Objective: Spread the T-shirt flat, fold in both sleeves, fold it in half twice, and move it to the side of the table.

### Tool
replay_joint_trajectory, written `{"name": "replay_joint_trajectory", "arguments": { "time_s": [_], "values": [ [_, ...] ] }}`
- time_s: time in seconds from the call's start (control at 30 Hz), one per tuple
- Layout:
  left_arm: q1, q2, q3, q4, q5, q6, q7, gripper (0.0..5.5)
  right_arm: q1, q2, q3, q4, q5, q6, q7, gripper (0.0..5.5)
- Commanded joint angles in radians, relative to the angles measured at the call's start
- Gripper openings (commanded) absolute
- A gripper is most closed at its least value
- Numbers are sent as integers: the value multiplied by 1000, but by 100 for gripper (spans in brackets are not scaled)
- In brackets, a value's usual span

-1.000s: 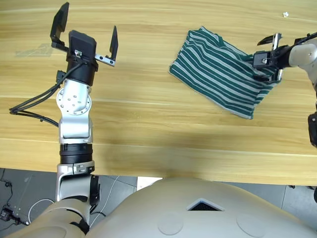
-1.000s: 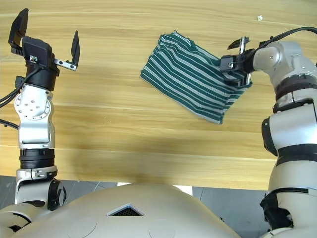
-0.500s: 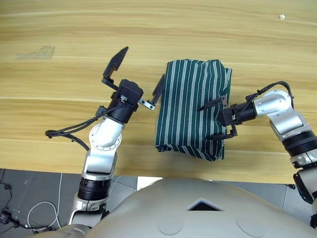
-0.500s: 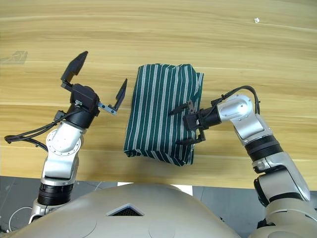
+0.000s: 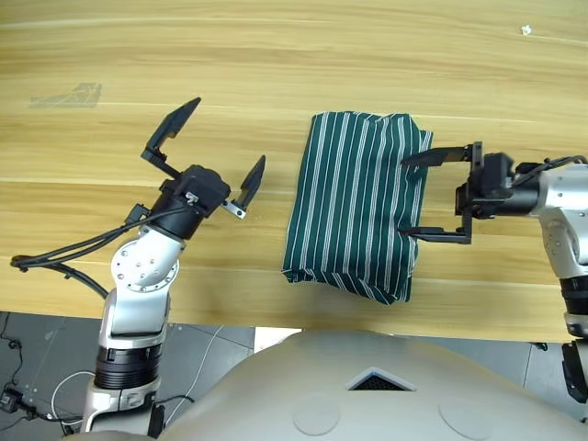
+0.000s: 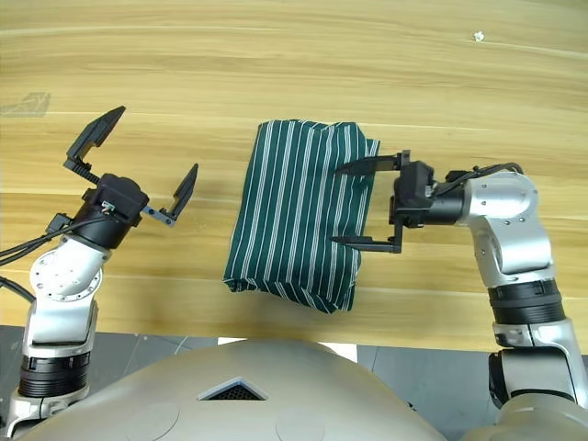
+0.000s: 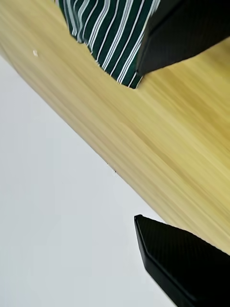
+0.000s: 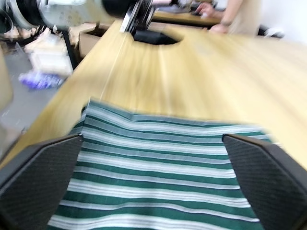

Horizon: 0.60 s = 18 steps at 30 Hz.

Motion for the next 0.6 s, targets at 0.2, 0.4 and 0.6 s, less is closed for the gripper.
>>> {"name": "replay_joint_trajectory", "arguments": {
  "time_s": [0.2, 0.4, 0.6],
  "values": [
    [212, 271, -23, 94, 282, -398, -97, 540, 366, -95, -104, -119, -278, -302, 25, 536],
    [266, 250, -39, 100, 293, -432, -78, 540, 341, -105, -3, -6, -505, -628, 28, 536],
    [207, 211, -112, 120, 260, -398, -95, 540, 221, -106, 76, 179, -789, -950, -107, 536]
  ]
}}
